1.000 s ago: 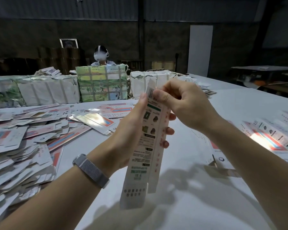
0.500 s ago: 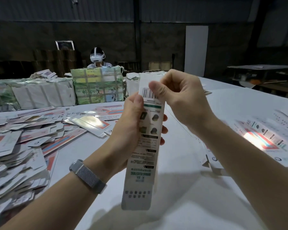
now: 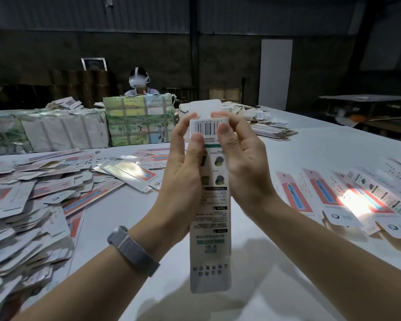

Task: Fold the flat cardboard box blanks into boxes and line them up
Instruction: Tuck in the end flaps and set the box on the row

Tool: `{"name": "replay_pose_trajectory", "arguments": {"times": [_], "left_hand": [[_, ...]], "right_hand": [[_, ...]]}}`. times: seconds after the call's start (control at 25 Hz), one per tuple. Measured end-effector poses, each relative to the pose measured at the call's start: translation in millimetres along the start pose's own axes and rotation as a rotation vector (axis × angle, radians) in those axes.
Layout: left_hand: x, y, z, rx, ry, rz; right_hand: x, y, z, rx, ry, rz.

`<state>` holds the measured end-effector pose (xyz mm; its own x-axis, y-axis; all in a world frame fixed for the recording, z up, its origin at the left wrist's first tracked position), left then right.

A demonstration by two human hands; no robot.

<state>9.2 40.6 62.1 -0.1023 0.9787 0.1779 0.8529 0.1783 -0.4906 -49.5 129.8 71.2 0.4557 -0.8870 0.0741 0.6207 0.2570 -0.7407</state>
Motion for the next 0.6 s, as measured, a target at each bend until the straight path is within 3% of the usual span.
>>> {"name": "replay_pose_trajectory", "arguments": {"times": [0.6], "left_hand": [[-9,-17,1,0.031,-0.178,-0.011]], "right_hand": [[2,-6,1,0.122,-0.157,0.020]]}}
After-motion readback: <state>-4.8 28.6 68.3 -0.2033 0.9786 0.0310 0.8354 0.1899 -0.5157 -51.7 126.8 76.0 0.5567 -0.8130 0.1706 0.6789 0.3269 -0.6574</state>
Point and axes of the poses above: each hand's wrist, its own y-axis away from the middle knuckle, its own x-axis out of the palm, z = x × y, the point moved 2 cm from there along -y, towards the middle knuckle, and after that the axes turned 4 degrees about -x, right-handed, at the moved point
